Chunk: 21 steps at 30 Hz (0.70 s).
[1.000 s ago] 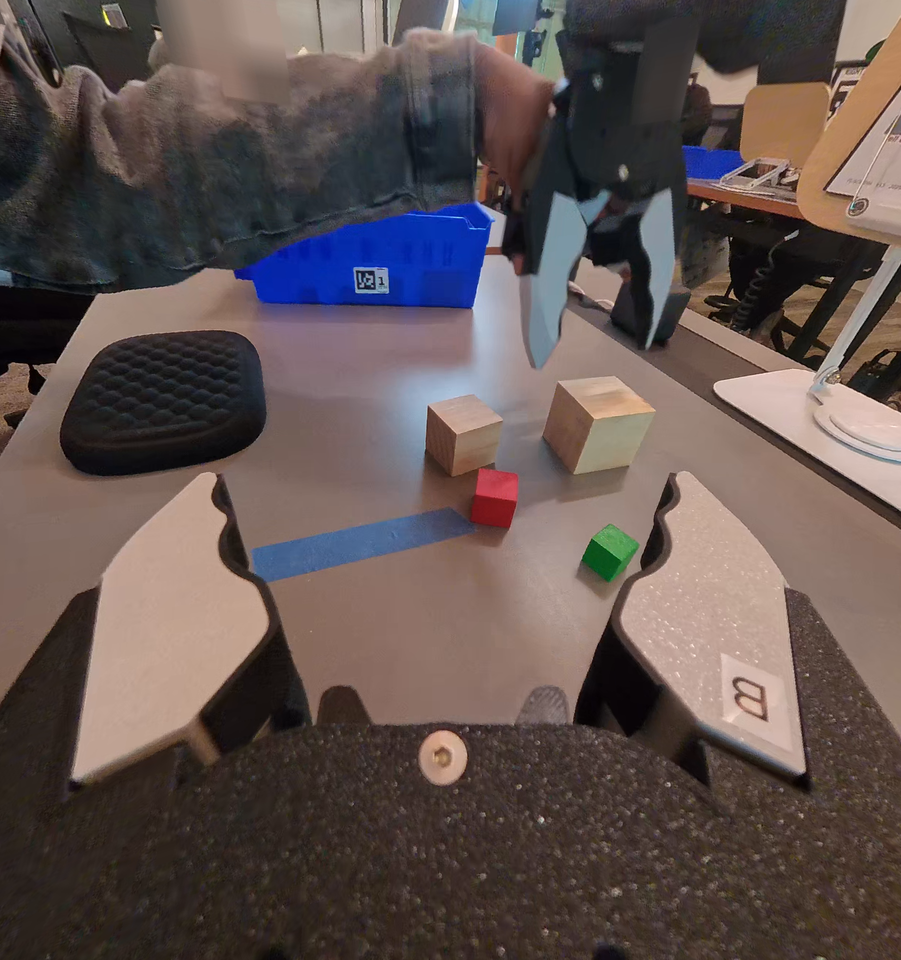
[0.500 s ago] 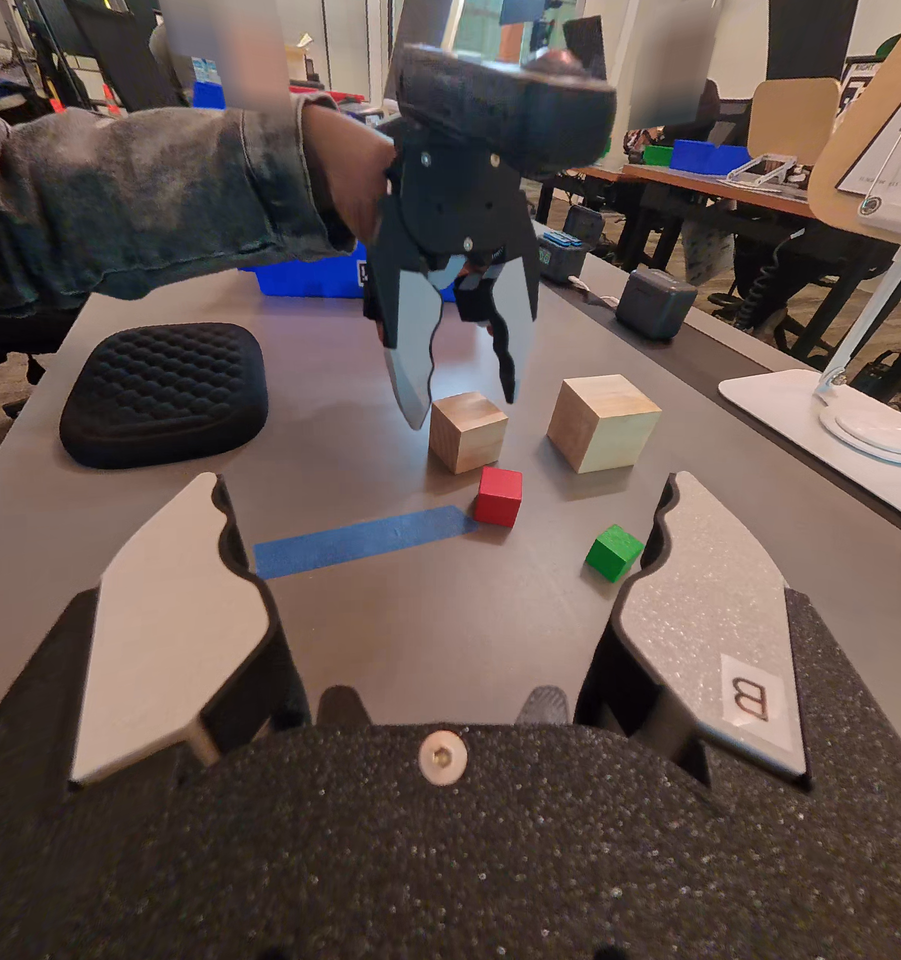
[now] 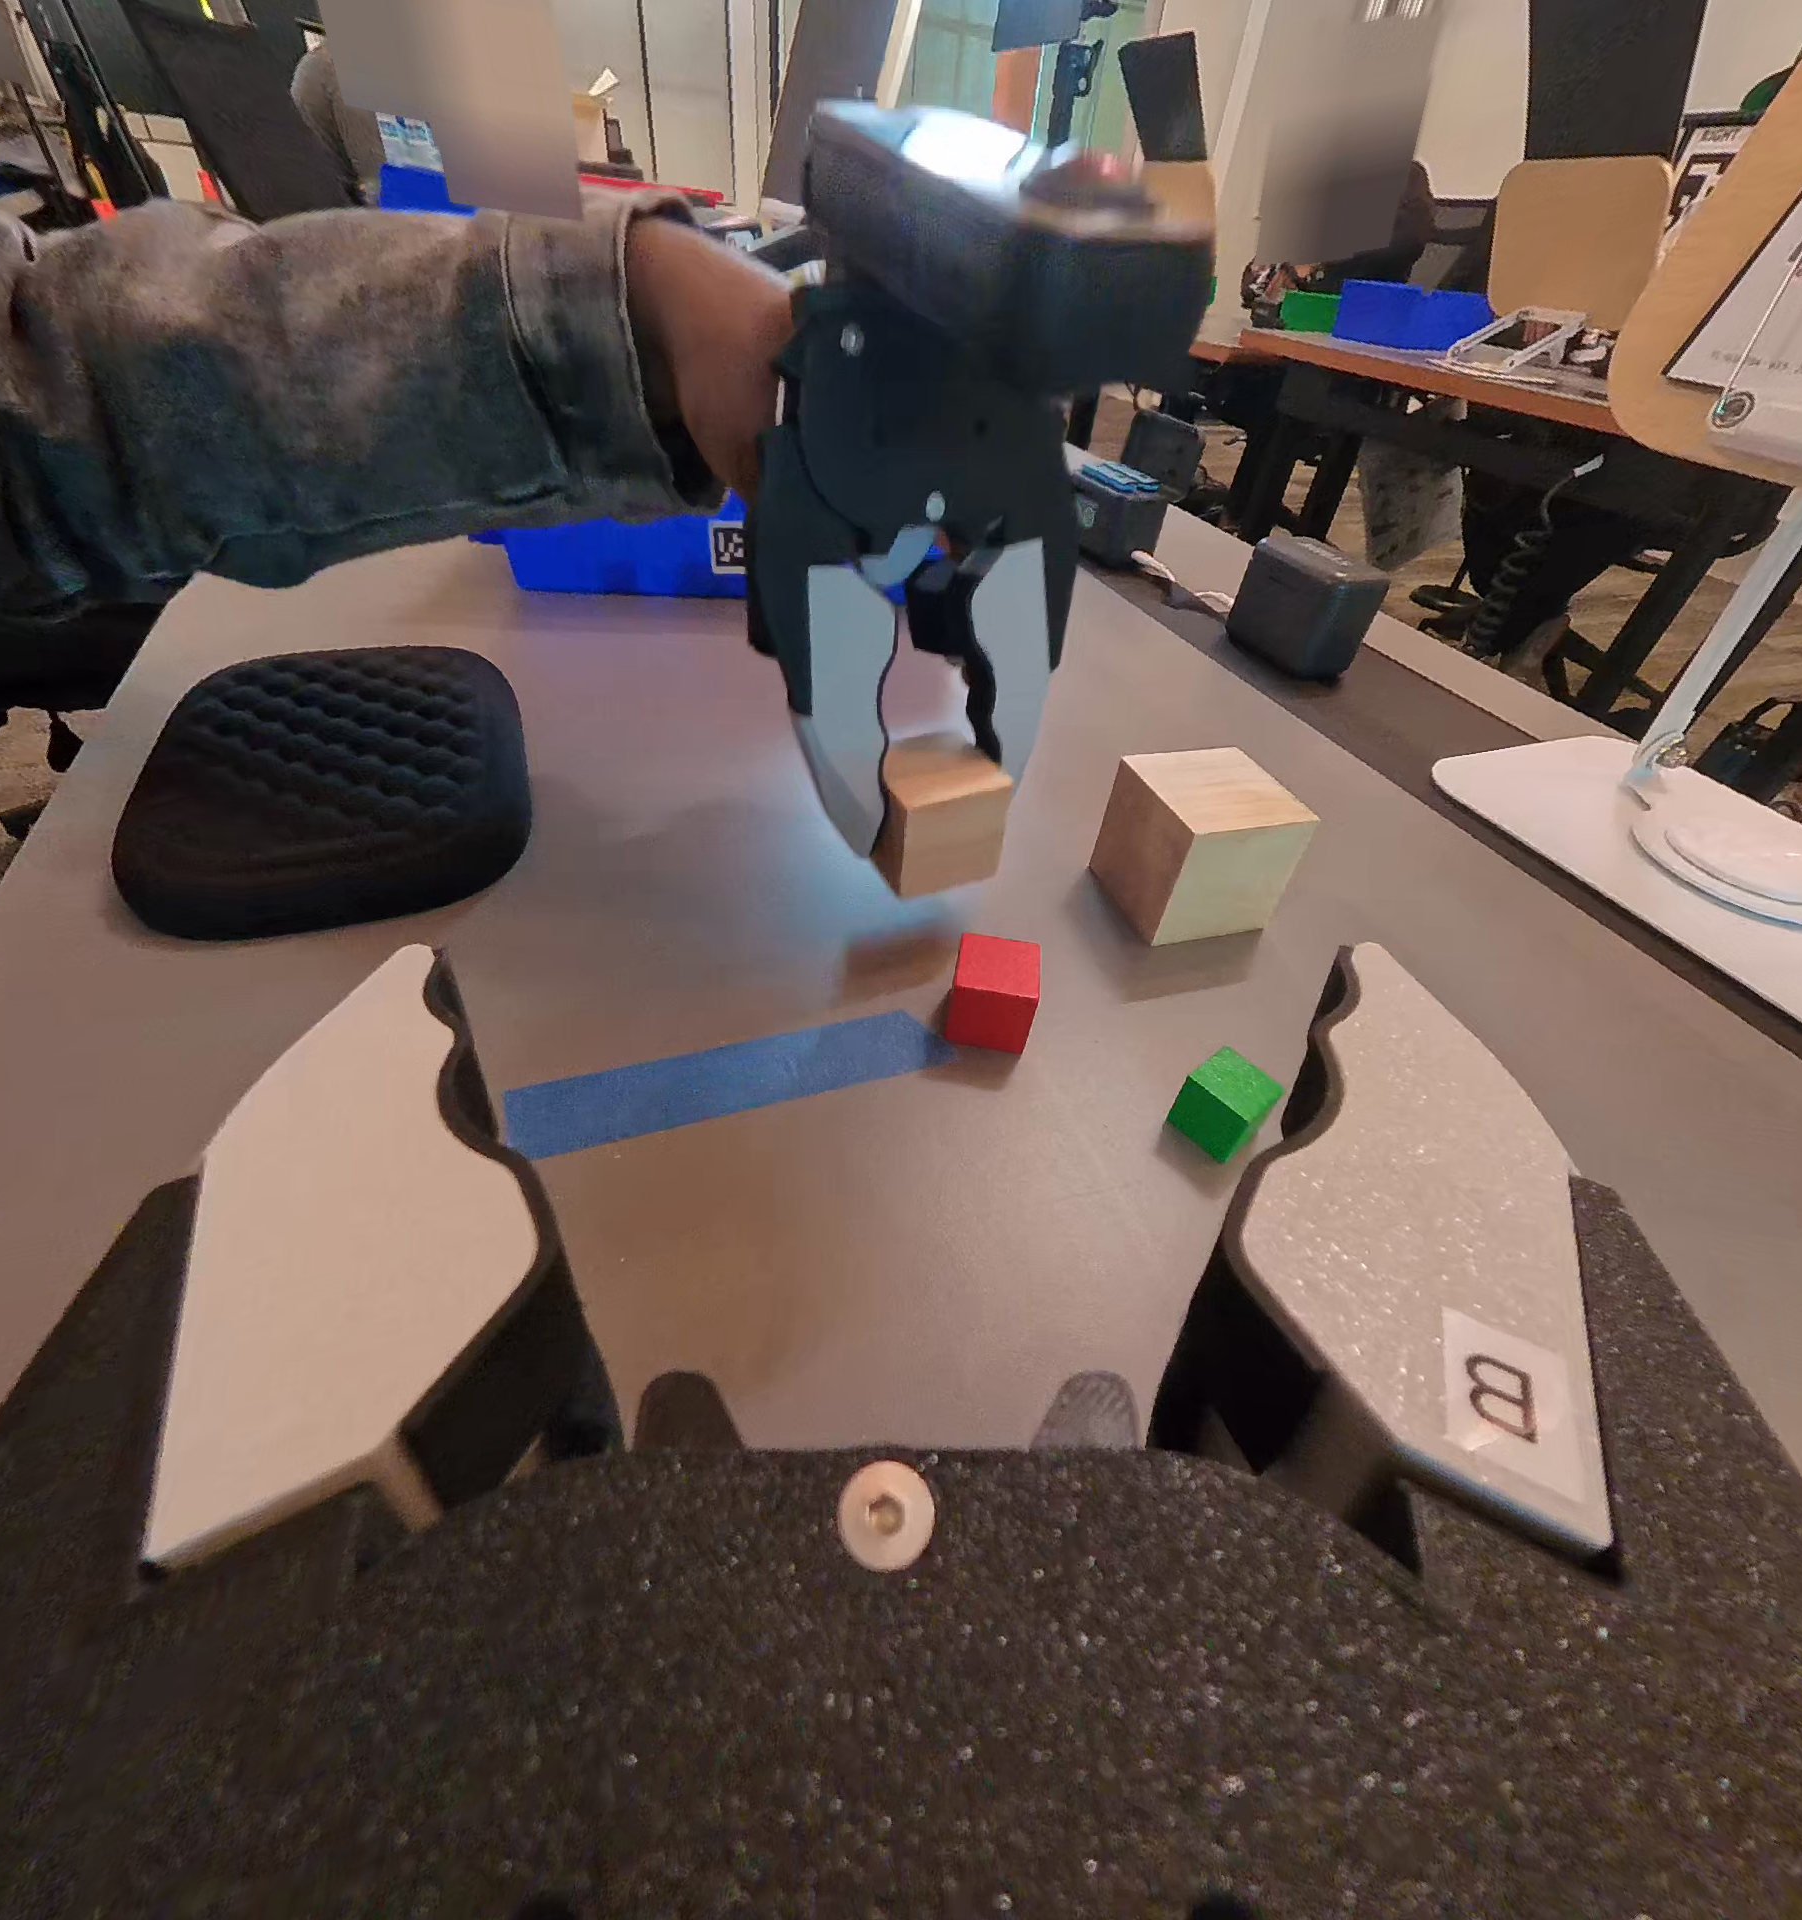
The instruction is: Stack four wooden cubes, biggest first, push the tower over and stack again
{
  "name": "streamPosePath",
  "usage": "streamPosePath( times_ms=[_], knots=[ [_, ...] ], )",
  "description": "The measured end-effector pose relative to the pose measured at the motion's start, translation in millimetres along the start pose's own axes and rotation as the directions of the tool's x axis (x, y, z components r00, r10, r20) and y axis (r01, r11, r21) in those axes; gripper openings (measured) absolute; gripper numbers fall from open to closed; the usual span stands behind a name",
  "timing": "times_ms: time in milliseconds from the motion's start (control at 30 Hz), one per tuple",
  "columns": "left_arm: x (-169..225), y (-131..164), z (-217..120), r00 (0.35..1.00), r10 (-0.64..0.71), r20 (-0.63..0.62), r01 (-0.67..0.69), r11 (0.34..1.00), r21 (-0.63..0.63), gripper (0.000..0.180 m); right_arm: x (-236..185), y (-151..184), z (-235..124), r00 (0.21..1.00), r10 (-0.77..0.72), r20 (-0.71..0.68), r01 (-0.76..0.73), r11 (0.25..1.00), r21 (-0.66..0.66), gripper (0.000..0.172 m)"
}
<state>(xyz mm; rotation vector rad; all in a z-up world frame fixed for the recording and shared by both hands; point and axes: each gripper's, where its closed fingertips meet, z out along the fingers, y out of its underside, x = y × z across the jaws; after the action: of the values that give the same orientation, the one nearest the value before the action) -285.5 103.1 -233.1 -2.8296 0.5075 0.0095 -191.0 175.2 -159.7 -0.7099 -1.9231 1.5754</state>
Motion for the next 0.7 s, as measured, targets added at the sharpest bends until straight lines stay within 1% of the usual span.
streamPosePath(
  times_ms=[133, 233, 300, 433, 567, 700],
  knots=[
    [-24, -15, -33, 0.995, 0.068, 0.069, -0.070, 0.997, 0.037, 0.046, 0, 0, 0, 1.000, -0.002, 0.001, 0.002, 1.000, -0.002, 0.147],
    [-40, -29, -52, 0.987, 0.146, 0.063, -0.150, 0.986, 0.067, 0.046, 0, -1, -1, 1.000, -0.004, -0.001, 0.004, 1.000, 0.004, 0.147],
    [-52, -35, -59, 0.981, 0.189, 0.048, -0.192, 0.979, 0.071, 0.046, 0, -1, -1, 1.000, -0.002, 0.001, 0.002, 1.000, 0.005, 0.147],
    [-74, -35, -55, 0.982, 0.188, -0.019, -0.188, 0.982, 0.027, 0.046, -1, -1, -1, 1.000, -0.003, 0.004, 0.003, 1.000, 0.004, 0.147],
    [-83, -37, -39, 0.979, 0.189, -0.076, -0.190, 0.982, 0.001, 0.046, -1, -2, -1, 1.000, -0.005, 0.005, 0.005, 1.000, 0.007, 0.147],
    [-90, -38, -27, 0.982, 0.162, -0.097, -0.163, 0.987, -0.004, 0.046, -1, -3, -1, 1.000, -0.007, 0.005, 0.006, 1.000, 0.009, 0.147]
  ],
)
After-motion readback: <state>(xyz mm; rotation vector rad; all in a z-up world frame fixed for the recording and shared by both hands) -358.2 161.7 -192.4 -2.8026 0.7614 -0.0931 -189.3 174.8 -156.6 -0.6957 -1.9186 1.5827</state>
